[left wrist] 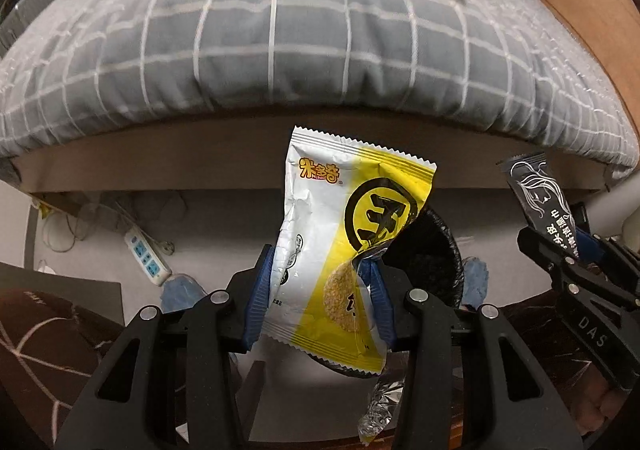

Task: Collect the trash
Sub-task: 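Carry both packets down over the black trash bin with both tools, then open both tools to drop the packets into the bin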

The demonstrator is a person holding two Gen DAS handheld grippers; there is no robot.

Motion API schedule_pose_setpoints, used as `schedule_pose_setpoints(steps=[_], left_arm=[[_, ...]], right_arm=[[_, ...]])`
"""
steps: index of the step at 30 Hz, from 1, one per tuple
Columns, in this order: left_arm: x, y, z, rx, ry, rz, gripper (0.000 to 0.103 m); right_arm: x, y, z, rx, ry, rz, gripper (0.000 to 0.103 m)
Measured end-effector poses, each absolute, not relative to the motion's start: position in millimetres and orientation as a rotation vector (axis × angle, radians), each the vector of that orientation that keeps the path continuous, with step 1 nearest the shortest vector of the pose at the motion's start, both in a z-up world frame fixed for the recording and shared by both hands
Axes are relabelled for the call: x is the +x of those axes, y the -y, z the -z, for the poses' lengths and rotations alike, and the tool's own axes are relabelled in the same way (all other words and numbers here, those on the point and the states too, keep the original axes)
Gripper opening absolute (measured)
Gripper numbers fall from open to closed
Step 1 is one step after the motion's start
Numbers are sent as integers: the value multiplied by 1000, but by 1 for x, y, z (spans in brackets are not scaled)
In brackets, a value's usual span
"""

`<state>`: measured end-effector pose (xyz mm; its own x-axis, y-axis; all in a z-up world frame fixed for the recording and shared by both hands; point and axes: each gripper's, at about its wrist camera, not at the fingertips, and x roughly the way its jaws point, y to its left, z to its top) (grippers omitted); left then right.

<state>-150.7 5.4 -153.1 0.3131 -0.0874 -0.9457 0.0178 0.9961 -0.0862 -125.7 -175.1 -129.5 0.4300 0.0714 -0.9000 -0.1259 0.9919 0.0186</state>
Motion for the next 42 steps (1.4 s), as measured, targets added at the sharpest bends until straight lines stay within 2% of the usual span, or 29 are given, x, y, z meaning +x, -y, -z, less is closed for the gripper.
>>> schedule_pose_setpoints(steps=[8, 15, 18, 22, 31, 35, 42], left_arm=[[-138, -19, 185, -84, -1309, 46, 44], [-136, -26, 192, -82, -1330, 19, 44], [-135, -24, 194, -85, -1344, 12, 44], [-132, -16, 198, -76, -1365, 18, 44], [-122, 32, 207, -32, -1394, 103, 43], [-119, 56, 211, 10, -1400, 137, 43], [-117, 70, 225, 47, -1414, 170, 43]], right_arm=[[-108, 167, 175, -53, -1228, -135, 45], [-104, 146, 193, -71, -1261, -184, 45], [-103, 144, 196, -68, -1268, -200, 52], [-106, 154, 197, -71, -1271, -190, 68], [-108, 216, 193, -48, -1229, -33, 89], [-104, 244, 186, -11, -1212, 44, 94], [-97, 263, 179, 3, -1184, 84, 95]])
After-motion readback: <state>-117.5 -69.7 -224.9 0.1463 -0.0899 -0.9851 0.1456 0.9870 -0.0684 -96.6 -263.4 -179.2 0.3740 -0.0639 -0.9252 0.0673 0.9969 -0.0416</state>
